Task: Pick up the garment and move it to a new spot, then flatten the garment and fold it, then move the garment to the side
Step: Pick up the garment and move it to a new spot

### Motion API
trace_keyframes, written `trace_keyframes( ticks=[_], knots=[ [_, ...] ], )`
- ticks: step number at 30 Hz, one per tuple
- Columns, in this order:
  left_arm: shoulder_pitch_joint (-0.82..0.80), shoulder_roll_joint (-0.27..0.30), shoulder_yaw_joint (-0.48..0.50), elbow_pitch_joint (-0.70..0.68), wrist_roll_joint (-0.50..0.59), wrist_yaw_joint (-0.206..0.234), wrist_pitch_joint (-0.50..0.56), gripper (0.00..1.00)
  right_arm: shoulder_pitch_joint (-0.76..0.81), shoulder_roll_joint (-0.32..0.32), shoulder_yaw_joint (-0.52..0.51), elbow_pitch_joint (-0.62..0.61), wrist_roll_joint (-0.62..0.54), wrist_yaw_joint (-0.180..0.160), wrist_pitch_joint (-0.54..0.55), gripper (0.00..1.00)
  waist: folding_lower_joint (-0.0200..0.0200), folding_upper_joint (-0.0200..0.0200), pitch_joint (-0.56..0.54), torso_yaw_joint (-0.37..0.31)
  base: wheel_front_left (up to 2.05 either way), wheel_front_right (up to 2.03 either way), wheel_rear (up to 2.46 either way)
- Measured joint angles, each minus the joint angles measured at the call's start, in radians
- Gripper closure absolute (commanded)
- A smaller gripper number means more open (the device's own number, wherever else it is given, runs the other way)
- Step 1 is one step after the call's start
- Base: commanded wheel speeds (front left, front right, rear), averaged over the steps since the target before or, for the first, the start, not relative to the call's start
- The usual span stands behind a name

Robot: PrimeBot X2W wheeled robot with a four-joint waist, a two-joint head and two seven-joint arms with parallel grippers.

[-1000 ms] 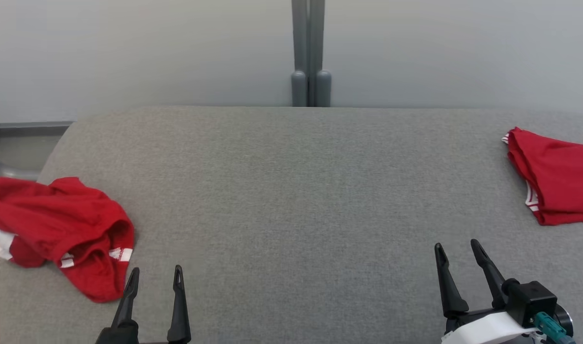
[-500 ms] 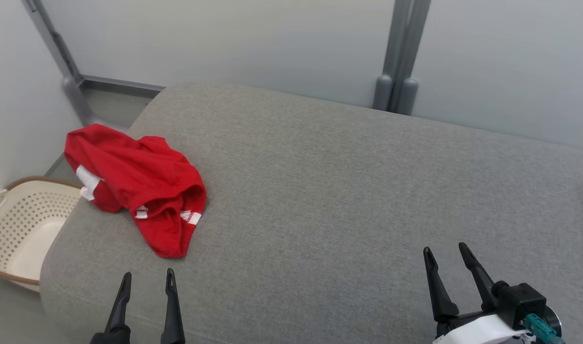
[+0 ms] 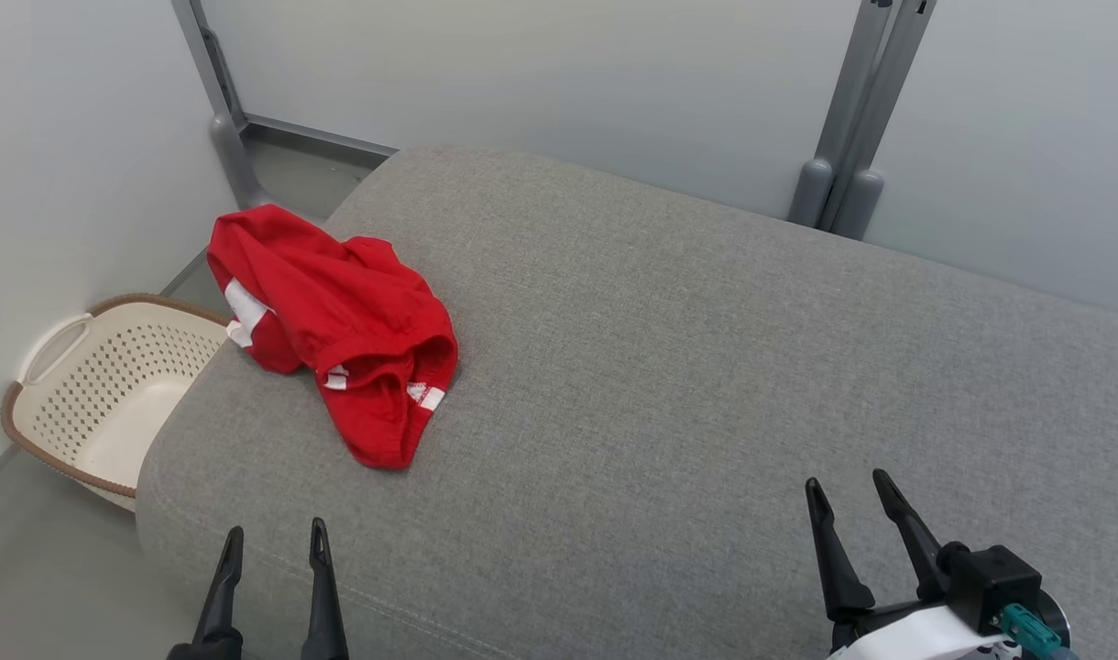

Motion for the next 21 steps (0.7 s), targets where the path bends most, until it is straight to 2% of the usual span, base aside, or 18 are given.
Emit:
trace_keyframes(
  ticks=[12, 17, 21],
  knots=[
    [-0.004, 0.0, 0.0, -0.005, 0.002, 0.002, 0.0, 0.0, 0.004, -0.001, 0.002, 0.001, -0.01, 0.0, 0.0, 0.0, 0.0, 0.0, 0.026, 0.005, 0.0, 0.0, 0.0],
    [-0.077, 0.0, 0.02, 0.008, 0.021, -0.034, 0.0, 0.0, -0.01, -0.039, 0.014, 0.001, -0.012, 0.0, 0.0, 0.0, 0.0, 0.0, 0.069, 0.005, 0.0, 0.0, 0.0],
    [-0.204, 0.002, 0.044, 0.033, 0.036, -0.076, 0.0, 0.0, -0.051, -0.09, 0.025, -0.012, -0.018, 0.0, 0.0, 0.0, 0.0, 0.0, 0.128, 0.005, 0.0, 0.0, 0.0]
  ],
)
